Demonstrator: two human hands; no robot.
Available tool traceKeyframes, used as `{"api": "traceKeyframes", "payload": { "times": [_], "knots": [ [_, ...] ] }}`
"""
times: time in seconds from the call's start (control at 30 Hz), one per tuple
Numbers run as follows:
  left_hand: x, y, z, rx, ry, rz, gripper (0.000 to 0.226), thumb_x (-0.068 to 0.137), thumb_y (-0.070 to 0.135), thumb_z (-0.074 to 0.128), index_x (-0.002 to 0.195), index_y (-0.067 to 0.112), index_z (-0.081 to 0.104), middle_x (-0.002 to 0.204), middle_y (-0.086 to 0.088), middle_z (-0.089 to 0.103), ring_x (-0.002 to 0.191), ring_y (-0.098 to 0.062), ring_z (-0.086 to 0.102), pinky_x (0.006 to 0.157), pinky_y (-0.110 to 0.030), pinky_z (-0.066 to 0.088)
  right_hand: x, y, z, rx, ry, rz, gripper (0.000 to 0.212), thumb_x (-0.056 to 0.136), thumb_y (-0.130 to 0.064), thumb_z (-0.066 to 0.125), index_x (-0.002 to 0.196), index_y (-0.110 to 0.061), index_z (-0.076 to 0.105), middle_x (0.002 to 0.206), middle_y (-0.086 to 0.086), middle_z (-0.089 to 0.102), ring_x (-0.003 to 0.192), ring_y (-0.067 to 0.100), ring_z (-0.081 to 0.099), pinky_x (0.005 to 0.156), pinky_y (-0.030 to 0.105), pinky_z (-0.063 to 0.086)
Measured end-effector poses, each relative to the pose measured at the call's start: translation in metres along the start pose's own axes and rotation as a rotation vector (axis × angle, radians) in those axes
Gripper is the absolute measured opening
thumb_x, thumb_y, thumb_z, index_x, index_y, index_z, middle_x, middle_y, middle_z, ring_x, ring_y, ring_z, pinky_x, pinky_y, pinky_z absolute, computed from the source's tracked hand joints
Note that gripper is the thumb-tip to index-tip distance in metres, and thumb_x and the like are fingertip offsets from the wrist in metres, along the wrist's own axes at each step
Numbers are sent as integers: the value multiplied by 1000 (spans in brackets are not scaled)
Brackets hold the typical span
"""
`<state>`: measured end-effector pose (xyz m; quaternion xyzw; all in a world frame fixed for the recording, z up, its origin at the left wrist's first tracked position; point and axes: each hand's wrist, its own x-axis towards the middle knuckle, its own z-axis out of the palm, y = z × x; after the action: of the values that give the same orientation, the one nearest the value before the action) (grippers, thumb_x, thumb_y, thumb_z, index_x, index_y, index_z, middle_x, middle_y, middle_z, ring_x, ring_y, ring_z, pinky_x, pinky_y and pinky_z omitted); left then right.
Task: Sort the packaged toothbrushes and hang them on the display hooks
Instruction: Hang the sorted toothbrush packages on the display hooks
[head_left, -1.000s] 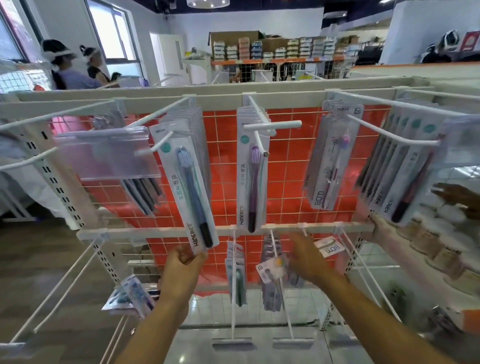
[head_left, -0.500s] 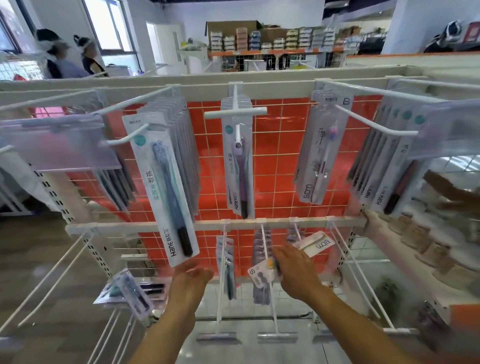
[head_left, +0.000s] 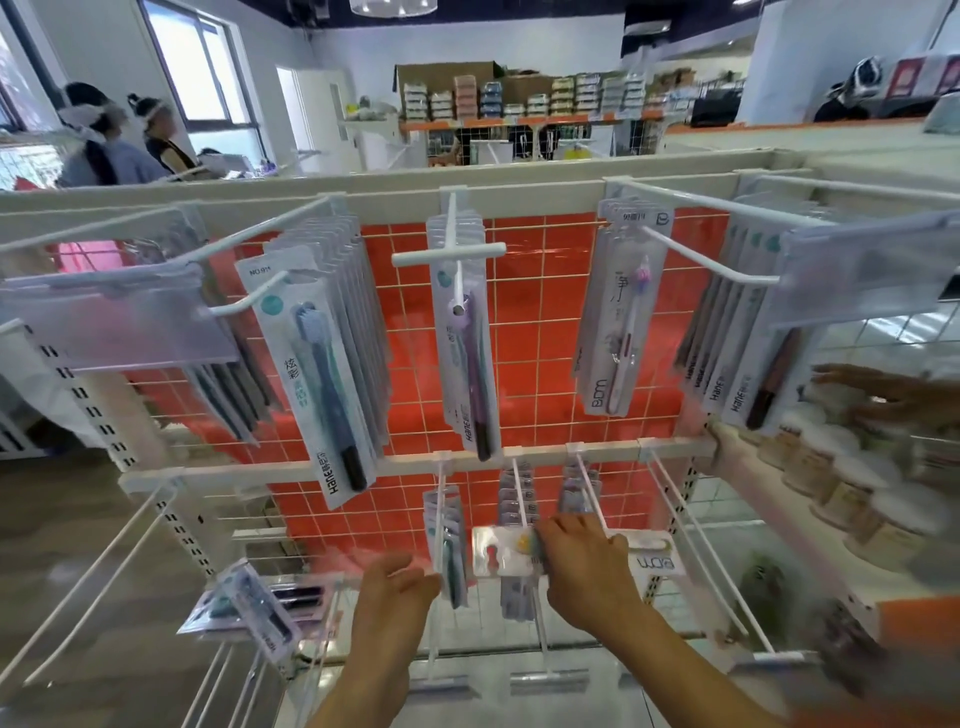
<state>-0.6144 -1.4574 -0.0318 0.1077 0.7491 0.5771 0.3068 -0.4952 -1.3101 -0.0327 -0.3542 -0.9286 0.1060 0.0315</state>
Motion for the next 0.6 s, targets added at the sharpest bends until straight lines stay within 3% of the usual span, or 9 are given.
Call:
{"api": "traceKeyframes", "payload": {
  "times": [0.07,0.2,0.3,0.47,0.6],
  "knots": [
    [-3,3,5,-5,-3,9,29,82,8,66,110,7,57,111,-11,62,98,-22,56,77,-32,42,-2,-8,-7,23,61,-4,49,88,-16,54,134,-26,37,137,-5,42,128,23,34,96,44,34],
    [-12,12,13,-59,-43,31,29,82,1,69,102,17,56,107,-2,62,102,-19,57,82,-29,42,-6,-24,-28,83,200,-67,55,89,-35,56,139,-32,31,136,-10,40,126,18,37,93,37,32],
    [-18,18,14,-65,-111,106,32,80,2,71,99,25,59,109,5,64,106,-12,58,87,-27,47,-8,-36,-44,175,300,-112,54,85,-47,59,132,-33,37,126,-12,47,118,16,42,93,35,34],
    [-31,33,8,-70,-201,223,31,84,8,70,98,35,61,102,19,68,99,3,62,81,-15,48,-11,-56,-57,432,466,-160,54,74,-42,75,120,-24,52,101,-10,53,92,11,47,73,22,38],
    [-40,42,0,-68,-210,299,27,90,11,63,102,35,63,102,15,72,96,4,65,83,-15,51,-20,-71,-61,742,500,-101,50,73,-41,77,112,-26,51,96,-13,56,88,9,56,70,20,47]
  ]
}}
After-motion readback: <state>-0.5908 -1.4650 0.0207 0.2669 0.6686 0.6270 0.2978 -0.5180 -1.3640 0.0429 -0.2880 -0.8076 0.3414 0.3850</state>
